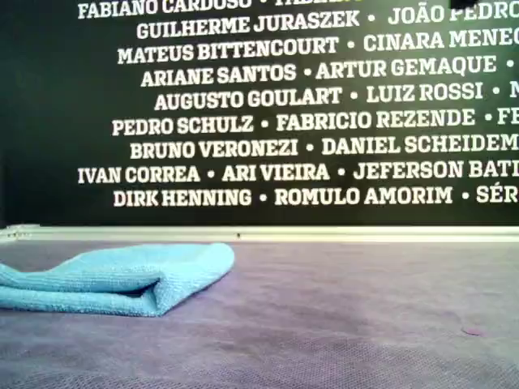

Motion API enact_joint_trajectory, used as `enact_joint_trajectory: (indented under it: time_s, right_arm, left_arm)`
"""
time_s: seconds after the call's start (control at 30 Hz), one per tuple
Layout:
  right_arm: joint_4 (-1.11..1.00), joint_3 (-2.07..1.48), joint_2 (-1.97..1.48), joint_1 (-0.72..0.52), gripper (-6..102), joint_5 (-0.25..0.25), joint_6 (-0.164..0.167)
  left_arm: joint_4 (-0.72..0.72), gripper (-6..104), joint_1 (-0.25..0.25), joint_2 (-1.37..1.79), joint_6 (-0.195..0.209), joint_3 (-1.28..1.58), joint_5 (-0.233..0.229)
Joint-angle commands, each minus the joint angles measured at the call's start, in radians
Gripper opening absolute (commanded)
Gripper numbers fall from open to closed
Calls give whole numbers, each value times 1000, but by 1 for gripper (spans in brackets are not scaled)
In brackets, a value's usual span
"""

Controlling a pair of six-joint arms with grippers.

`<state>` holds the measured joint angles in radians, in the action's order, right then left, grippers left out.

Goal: Fold a cloth

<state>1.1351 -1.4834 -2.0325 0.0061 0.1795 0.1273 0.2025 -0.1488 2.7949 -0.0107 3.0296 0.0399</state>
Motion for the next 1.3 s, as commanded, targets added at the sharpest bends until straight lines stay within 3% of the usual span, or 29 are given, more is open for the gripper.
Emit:
enact_joint_trajectory:
  time_s: [0.0, 0.2, 0.37, 0.43, 0.63, 1.2, 1.27]
  right_arm:
    - [-170, -298, -202, -23, 0, 5, 8]
    - [-483, -772, -541, -25, 0, -11, 8]
    - [-618, -1029, -710, -25, 0, -11, 8]
    - [-630, -1126, -759, -25, 0, -11, -3]
    - [-634, -1345, -1003, -25, 0, -12, 6]
    - [-614, -1546, -1100, -26, 0, -12, 8]
    - [-589, -1562, -1100, -28, 0, -14, 8]
  left_arm:
    - [-2, 1, -23, 5, 8, -14, 11]
    - [-2, 1, -15, 5, 9, -15, 15]
    - [-2, 1, -15, 8, 11, -15, 15]
    - [-2, 1, -15, 8, 11, -15, 15]
    - [-2, 1, -14, 6, 12, -15, 17]
    - [0, 0, 127, 98, 12, -35, 17]
    - [18, 0, 123, 169, 12, -25, 15]
